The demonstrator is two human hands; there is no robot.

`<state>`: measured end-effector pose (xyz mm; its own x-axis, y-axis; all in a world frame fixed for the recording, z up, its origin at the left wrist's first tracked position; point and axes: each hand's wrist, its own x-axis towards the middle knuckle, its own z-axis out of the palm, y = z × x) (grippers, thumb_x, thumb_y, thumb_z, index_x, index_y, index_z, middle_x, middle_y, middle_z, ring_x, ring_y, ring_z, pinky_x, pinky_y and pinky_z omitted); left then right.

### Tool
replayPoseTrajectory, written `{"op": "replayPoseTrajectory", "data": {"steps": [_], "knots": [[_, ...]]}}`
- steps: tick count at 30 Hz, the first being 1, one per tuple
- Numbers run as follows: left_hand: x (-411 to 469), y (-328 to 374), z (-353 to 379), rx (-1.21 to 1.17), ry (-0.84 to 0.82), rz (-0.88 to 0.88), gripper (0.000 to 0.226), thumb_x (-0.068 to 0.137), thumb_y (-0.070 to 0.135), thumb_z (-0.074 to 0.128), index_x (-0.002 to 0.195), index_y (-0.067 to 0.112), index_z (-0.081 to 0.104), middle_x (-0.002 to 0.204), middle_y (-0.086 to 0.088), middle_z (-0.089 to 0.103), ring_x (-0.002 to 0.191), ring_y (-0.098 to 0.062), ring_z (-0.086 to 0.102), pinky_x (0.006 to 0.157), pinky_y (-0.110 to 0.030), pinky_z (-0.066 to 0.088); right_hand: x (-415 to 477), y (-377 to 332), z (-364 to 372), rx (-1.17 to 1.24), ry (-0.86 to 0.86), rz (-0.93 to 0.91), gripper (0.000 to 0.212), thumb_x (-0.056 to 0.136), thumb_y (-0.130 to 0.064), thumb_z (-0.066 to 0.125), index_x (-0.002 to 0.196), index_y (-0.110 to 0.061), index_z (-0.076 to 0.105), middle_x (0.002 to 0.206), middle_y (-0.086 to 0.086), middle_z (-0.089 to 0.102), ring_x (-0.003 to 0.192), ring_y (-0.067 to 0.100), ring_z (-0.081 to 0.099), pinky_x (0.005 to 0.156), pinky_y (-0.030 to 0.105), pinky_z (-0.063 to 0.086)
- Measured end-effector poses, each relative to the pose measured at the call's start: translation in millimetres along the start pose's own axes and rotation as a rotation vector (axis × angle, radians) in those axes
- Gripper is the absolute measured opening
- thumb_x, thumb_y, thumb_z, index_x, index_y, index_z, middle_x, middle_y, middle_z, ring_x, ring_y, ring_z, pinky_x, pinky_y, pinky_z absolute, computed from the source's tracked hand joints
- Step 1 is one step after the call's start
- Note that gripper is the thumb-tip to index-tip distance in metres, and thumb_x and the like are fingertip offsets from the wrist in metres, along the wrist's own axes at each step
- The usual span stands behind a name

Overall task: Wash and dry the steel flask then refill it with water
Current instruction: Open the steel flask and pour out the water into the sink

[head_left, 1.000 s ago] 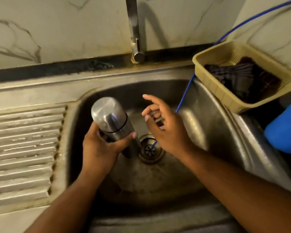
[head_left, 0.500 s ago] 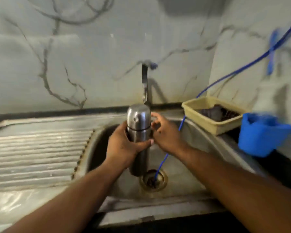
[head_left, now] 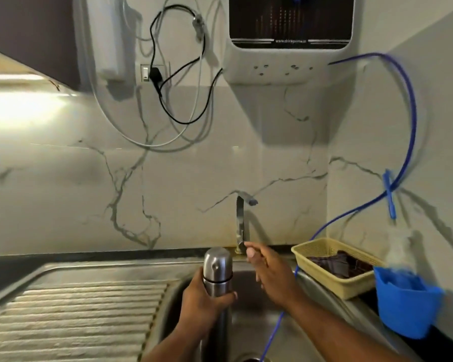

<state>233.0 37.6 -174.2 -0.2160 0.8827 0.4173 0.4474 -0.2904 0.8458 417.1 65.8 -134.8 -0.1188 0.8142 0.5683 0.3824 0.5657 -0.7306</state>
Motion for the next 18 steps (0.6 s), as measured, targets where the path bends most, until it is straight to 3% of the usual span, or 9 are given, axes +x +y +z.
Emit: {"op": "replayPoseTrajectory", "data": {"steps": [2, 6, 8, 12, 15, 18], "knots": [[4, -4, 2, -0.003, -0.007, -0.016, 0.066, 0.056, 0.023, 0.097, 0.111, 0.028, 0.062, 0.091, 0.013, 0.073, 0.081, 0.007, 0.068, 0.068, -0.005, 0.047, 14, -16, 1, 0.009, -0.085, -0.011, 0.075, 0.078, -0.090, 0.040, 0.134, -0.043, 0.057, 0.110, -0.017, 0.065, 0.083, -0.007, 0.060, 0.073, 0.020, 0.047], [0, -1, 5, 0.026, -0.070, 0.037, 0.066, 0.058, 0.024, 0.094, 0.112, 0.037, 0.058, 0.094, 0.016, 0.073, 0.085, 0.008, 0.067, 0.071, -0.009, 0.051, 15, -33, 13, -0.255, -0.257, -0.169, 0.068, 0.083, -0.081, 0.052, 0.141, -0.046, 0.044, 0.123, -0.015, 0.056, 0.105, 0.001, 0.058, 0.086, 0.024, 0.053], [-3, 1, 4, 0.060, -0.119, 0.060, 0.059, 0.060, 0.019, 0.091, 0.106, 0.038, 0.058, 0.091, 0.015, 0.073, 0.085, 0.006, 0.068, 0.068, -0.011, 0.052, 2, -28, 19, -0.396, -0.212, -0.228, 0.057, 0.086, -0.075, 0.056, 0.133, -0.044, 0.046, 0.120, -0.017, 0.056, 0.101, 0.002, 0.057, 0.084, 0.025, 0.054], [-6, 0, 7, 0.117, -0.159, 0.098, 0.051, 0.059, 0.021, 0.088, 0.099, 0.034, 0.059, 0.090, 0.012, 0.072, 0.084, 0.002, 0.068, 0.071, -0.018, 0.056, 0, -24, 21, -0.616, -0.182, -0.189, 0.055, 0.081, -0.086, 0.044, 0.107, -0.038, 0.047, 0.096, -0.013, 0.057, 0.080, 0.005, 0.056, 0.068, 0.026, 0.050], [-10, 5, 12, 0.138, -0.162, 0.105, 0.051, 0.060, 0.021, 0.090, 0.096, 0.036, 0.057, 0.091, 0.012, 0.070, 0.087, 0.006, 0.066, 0.071, -0.014, 0.054, -1, -28, 17, -0.690, -0.155, -0.125, 0.061, 0.083, -0.085, 0.042, 0.109, -0.032, 0.053, 0.098, -0.010, 0.061, 0.085, 0.011, 0.060, 0.074, 0.030, 0.052], [-10, 12, 13, 0.162, -0.211, 0.112, 0.052, 0.062, 0.023, 0.090, 0.095, 0.040, 0.053, 0.091, 0.015, 0.068, 0.085, 0.004, 0.065, 0.072, -0.011, 0.054, -3, -26, 14, -0.653, -0.155, -0.145, 0.050, 0.089, -0.076, 0.047, 0.102, -0.028, 0.056, 0.088, -0.011, 0.061, 0.079, 0.010, 0.058, 0.073, 0.032, 0.055]]}}
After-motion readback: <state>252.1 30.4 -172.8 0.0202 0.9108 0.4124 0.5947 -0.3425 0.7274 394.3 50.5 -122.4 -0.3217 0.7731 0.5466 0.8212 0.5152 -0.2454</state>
